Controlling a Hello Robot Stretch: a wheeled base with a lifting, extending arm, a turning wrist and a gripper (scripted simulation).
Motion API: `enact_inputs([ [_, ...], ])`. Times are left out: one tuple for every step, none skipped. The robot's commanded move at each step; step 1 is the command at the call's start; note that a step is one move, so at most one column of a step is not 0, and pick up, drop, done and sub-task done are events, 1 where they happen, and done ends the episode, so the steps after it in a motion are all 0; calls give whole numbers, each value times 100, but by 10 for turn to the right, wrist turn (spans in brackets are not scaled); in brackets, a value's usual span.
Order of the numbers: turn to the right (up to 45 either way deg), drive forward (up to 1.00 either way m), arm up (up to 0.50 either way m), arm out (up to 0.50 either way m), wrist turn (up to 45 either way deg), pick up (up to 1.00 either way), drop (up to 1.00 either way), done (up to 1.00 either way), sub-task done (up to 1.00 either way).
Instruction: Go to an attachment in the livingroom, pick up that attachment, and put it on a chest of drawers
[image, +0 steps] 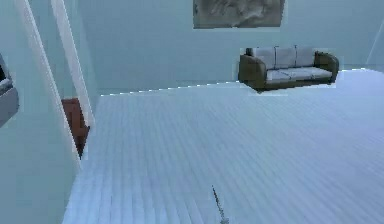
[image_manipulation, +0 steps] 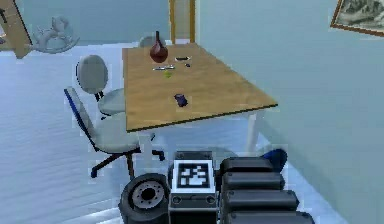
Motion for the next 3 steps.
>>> enact_inputs([
  [300,0,0,0,0,0,0,0,0],
  [0,100,0,0,0,0,0,0,0],
  [0,50,0,0,0,0,0,0,0],
])
